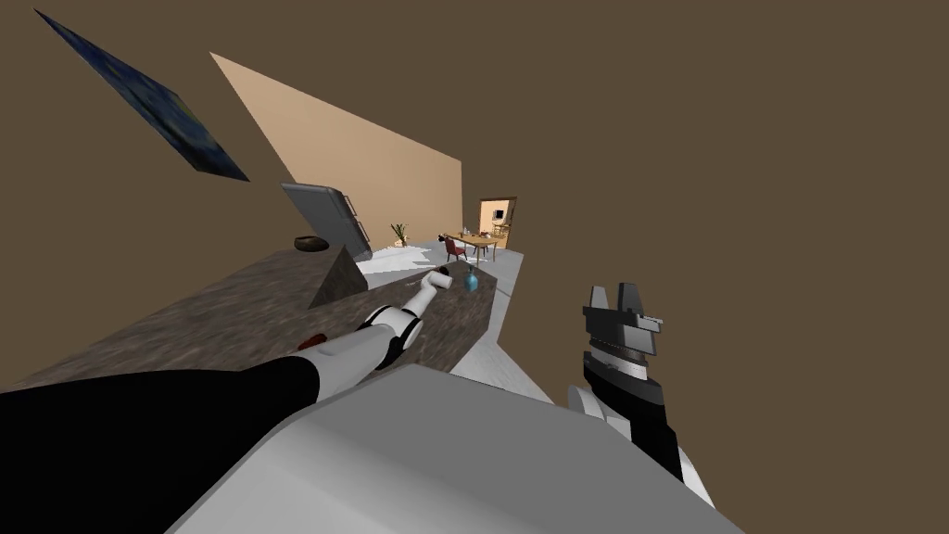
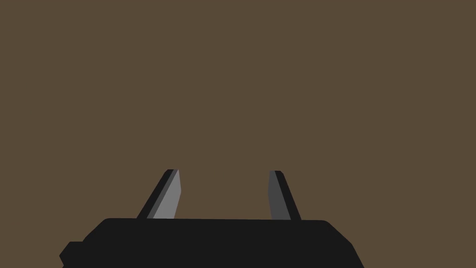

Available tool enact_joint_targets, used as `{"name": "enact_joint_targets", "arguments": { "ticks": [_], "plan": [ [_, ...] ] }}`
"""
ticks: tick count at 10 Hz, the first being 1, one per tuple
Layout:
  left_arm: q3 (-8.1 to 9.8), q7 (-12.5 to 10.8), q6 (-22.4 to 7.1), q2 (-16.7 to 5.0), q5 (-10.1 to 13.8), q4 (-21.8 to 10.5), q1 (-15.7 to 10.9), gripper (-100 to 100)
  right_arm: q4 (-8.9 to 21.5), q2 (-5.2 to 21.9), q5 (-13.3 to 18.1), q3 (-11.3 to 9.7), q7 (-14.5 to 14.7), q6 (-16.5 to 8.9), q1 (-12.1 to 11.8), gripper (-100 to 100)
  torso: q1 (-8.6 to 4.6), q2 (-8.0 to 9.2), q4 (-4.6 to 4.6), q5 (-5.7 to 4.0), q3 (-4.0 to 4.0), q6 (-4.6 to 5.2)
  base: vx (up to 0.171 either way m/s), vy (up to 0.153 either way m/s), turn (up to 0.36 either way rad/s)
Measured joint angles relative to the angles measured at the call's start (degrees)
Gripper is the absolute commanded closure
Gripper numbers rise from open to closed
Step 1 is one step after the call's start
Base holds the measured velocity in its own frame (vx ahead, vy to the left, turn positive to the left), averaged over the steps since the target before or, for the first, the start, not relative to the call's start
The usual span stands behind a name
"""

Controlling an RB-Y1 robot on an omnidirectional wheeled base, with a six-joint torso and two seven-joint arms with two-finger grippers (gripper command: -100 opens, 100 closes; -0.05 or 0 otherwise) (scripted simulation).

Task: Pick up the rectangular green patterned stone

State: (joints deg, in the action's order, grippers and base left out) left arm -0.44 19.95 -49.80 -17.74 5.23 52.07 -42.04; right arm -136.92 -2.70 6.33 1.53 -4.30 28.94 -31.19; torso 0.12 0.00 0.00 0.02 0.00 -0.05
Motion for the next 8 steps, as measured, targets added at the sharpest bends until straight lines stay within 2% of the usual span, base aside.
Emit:
{"name": "enact_joint_targets", "arguments": {
  "ticks": [2,8],
  "plan": [
    [0.07,0.29,-2.43,0.00,0.52,-4.15,-2.72,-100,0.00,0.00,0.00,0.00,0.00,0.00,0.00,0,-0.01,-0.03,-0.01,0.00,-0.01,0.00,0.009,0.031,-0.085],
    [0.03,0.32,-10.20,0.42,1.47,-12.85,-8.74,-100,0.00,0.00,0.00,0.00,0.00,0.00,0.00,0,-0.03,-0.04,-0.01,0.00,-0.02,-0.02,0.008,0.030,-0.078]
  ]
}}
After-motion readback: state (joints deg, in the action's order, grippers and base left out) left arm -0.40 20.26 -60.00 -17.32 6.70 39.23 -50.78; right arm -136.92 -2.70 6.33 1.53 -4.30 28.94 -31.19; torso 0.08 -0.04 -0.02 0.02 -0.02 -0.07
